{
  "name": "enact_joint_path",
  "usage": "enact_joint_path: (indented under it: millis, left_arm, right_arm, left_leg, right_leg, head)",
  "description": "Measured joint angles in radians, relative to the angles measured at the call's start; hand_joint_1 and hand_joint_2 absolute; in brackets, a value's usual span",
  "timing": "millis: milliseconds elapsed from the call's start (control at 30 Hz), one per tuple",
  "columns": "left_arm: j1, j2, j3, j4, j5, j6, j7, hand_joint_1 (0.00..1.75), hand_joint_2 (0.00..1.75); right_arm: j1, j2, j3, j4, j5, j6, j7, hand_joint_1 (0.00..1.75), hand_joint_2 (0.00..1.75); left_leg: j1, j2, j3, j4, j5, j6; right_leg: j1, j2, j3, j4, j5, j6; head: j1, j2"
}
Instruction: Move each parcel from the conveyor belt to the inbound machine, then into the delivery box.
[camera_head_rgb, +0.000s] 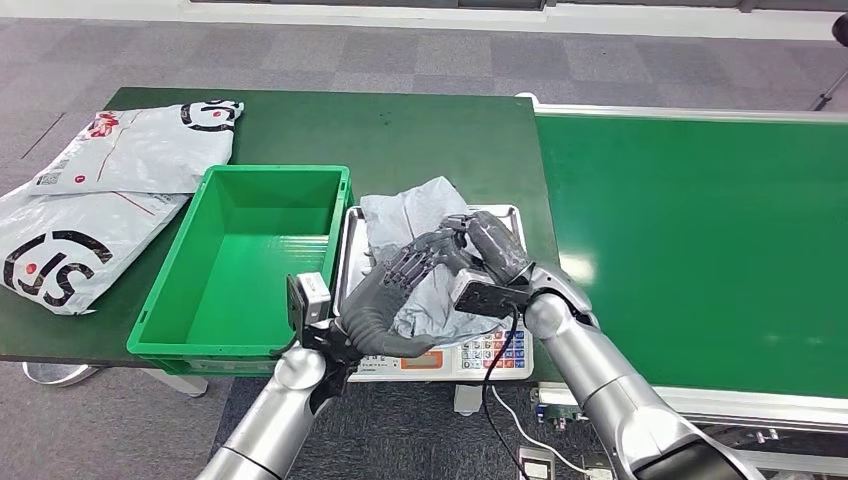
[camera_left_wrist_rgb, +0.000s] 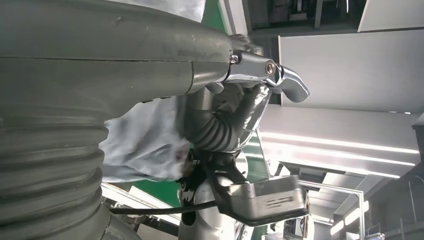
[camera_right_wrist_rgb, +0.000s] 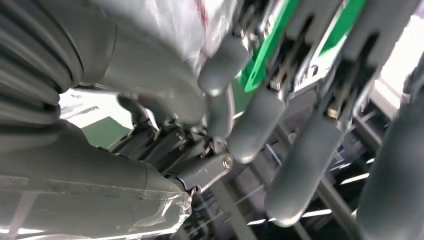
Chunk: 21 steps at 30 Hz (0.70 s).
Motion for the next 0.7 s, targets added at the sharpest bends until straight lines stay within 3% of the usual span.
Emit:
enact_joint_path:
  millis: [367,700]
  left_arm:
    - [-0.006,0.004,0.0,0.003,0.005,0.007,0.0,0.0,1.75]
    - [-0.009,0.01,0.0,0.007,0.005,0.01,0.0,0.0,1.75]
  right_arm:
    - [0.034,-0.003,0.0,-0.045,-0.145,-0.068,-0.053,0.0,1.75]
    - [0.107,-0.042,-0.007,-0.165,-0.237,-0.126,-0.042,0.0,1.75]
  left_leg:
    - [0.0,0.0,0.0,0.0,0.0,0.0]
    - [0.0,0.0,0.0,0.0,0.0,0.0]
  right_leg:
    - [0.0,0.0,0.0,0.0,0.0,0.0]
    - [0.0,0.0,0.0,0.0,0.0,0.0]
  head:
    - [0.0,0.0]
    - [0.0,0.0]
